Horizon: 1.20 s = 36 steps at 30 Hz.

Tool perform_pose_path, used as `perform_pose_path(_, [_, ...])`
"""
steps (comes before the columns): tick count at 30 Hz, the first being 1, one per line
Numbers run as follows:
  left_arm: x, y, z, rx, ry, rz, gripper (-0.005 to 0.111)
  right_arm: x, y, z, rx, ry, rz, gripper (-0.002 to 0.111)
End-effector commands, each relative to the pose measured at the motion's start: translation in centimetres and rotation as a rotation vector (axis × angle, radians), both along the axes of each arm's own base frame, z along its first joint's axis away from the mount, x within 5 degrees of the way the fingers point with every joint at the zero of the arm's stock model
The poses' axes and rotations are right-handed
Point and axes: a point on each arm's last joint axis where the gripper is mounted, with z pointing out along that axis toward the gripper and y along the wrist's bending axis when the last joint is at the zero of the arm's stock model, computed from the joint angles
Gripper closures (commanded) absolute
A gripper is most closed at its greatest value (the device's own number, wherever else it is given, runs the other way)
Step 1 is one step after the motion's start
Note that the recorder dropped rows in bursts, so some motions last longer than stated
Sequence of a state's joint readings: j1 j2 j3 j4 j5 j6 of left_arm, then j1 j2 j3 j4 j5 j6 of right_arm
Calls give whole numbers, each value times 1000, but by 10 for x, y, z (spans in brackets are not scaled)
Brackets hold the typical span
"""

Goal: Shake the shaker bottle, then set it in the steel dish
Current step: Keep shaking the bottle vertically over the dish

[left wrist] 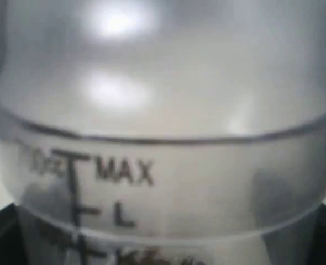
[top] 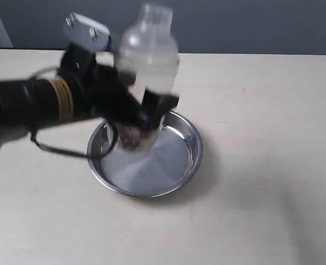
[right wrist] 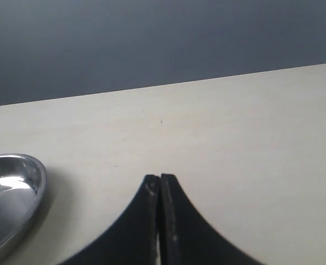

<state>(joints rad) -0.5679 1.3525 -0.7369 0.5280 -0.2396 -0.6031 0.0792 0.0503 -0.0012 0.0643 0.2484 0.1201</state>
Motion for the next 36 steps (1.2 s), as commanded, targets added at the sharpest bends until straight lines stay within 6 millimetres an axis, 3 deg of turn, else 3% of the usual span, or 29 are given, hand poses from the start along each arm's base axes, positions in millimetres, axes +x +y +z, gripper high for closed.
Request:
perform_pose_path(1, [0,-2,-22,-3,73,1,106,0,0,1,-4,-10,2,109])
perform_pose_path(2, [0,-3,-44,17,140,7,106,0,0,1,-4,-10,2,109])
perform_pose_path(3, [2,-4,-47,11,147,4,106,0,0,1,-4,-10,2,109])
perform_pose_path(4, [2,-6,-36,-27,103,-9,106,0,0,1,-4,-10,2,109])
perform_pose_path(5, [1,-8,14,-137,-71,-48,106,0,0,1,-4,-11,2,109])
perform_pose_path(7, [-3,-3,64,-170,-211,-38,106,0,0,1,-4,-11,2,109])
perform_pose_path(9, [2,0,30,-57,-68,17,106,0,0,1,-4,-11,2,109])
perform_pose_path(11, [8,0,-28,43,108,43,106,0,0,1,-4,-11,2,109])
perform_pose_path(12, [9,0,-25,22,107,50,106,0,0,1,-4,-11,2,109])
perform_pose_path(15, [-3,4,70,-125,-194,10,106,0,0,1,-4,-11,2,109])
perform_pose_path(16, [-1,5,62,-94,-159,25,106,0,0,1,-4,-11,2,109])
perform_pose_path(18, [4,5,-19,50,110,68,106,0,0,1,-5,-9,2,109])
perform_pose_path(19, [5,5,-41,76,175,75,106,0,0,1,-5,-9,2,109])
perform_pose_path(20, [6,5,-33,56,151,75,106,0,0,1,-5,-9,2,109])
perform_pose_path(24, [-6,7,64,-103,-181,9,106,0,0,1,-5,-9,2,109])
perform_pose_path(25, [-7,8,68,-104,-193,10,106,0,0,1,-5,-9,2,109])
perform_pose_path(26, [-6,8,58,-83,-155,20,106,0,0,1,-5,-9,2,109])
perform_pose_path(29, [-1,5,-28,43,105,38,106,0,0,1,-5,-9,2,109])
perform_pose_path(30, [2,6,-39,56,138,45,106,0,0,1,-5,-9,2,109])
perform_pose_path(31, [3,6,-35,36,130,51,106,0,0,1,-5,-9,2,109])
perform_pose_path(32, [3,4,-15,-17,64,40,106,0,0,1,-5,-9,2,109])
perform_pose_path(35, [-6,7,66,-139,-222,-8,106,0,0,1,-4,-11,2,109])
perform_pose_path(36, [-6,9,69,-137,-215,9,106,0,0,1,-4,-11,2,109])
